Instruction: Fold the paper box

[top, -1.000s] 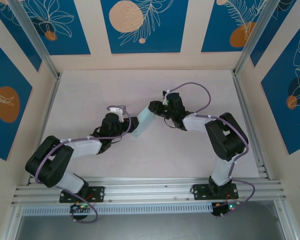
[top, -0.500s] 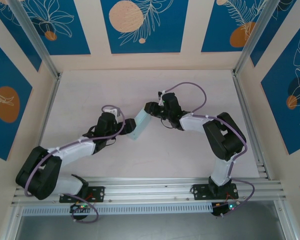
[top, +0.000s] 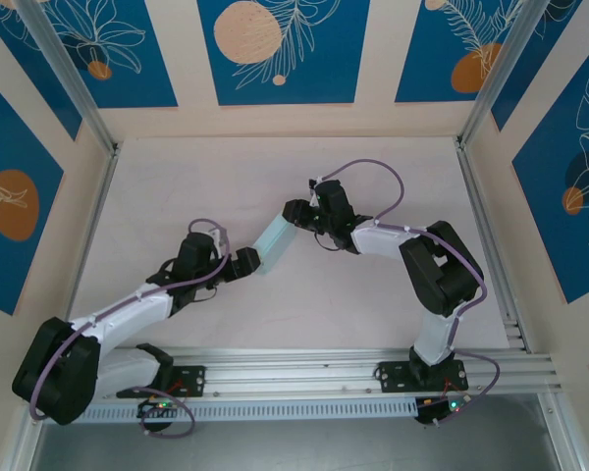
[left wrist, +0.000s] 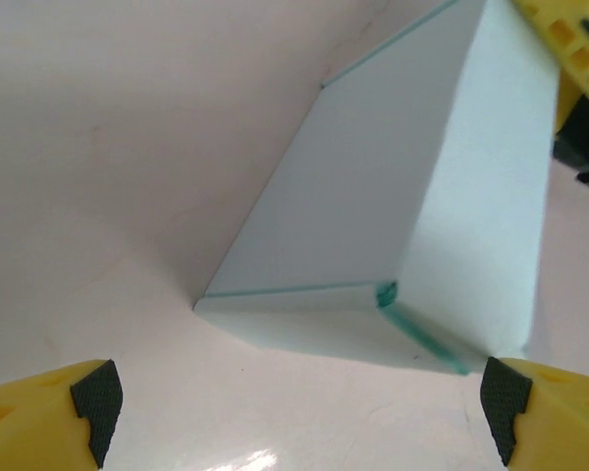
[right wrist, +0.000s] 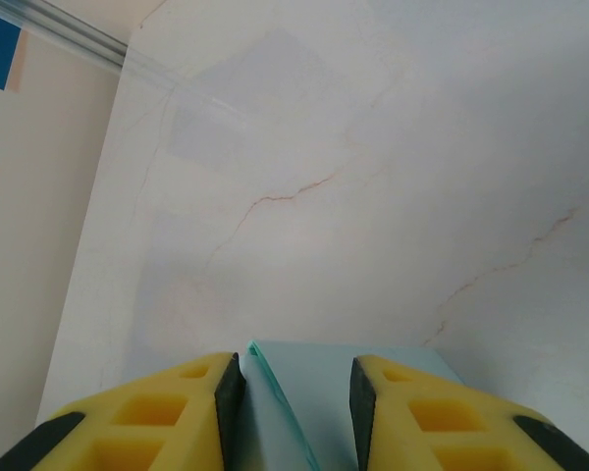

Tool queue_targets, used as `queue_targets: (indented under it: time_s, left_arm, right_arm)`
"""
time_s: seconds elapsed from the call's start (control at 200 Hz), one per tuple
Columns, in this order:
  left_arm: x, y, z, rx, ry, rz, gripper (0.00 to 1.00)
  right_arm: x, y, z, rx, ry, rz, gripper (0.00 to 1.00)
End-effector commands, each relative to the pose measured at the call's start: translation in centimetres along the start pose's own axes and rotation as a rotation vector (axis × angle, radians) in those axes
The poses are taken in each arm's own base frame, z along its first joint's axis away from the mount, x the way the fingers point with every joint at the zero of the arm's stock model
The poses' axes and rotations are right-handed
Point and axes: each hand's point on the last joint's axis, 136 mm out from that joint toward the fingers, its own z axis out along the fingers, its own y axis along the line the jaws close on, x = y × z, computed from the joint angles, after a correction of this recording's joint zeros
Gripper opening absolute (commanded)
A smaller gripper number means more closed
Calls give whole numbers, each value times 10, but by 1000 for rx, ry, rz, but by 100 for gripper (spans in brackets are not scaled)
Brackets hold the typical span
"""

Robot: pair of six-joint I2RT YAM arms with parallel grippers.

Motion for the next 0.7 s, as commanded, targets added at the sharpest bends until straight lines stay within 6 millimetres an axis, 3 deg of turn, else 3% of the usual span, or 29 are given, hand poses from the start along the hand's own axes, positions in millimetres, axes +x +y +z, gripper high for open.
queue_targets:
  time_s: [0.0, 0.16, 0.445, 0.695]
  left_arm:
    - [12, 8, 10, 8, 46, -33, 93]
    - [5, 0, 9, 52, 21, -53, 92]
    - [-11, -21, -35, 148, -42, -86, 99]
    - [-29, -37, -16, 218, -37, -127, 100]
  right_arm:
    - [102, -99, -5, 345, 317, 49, 36]
    - [103, -99, -6, 349, 321, 46, 36]
    - [100, -93, -4, 342, 319, 41, 36]
    - [100, -90, -5, 335, 321, 35, 36]
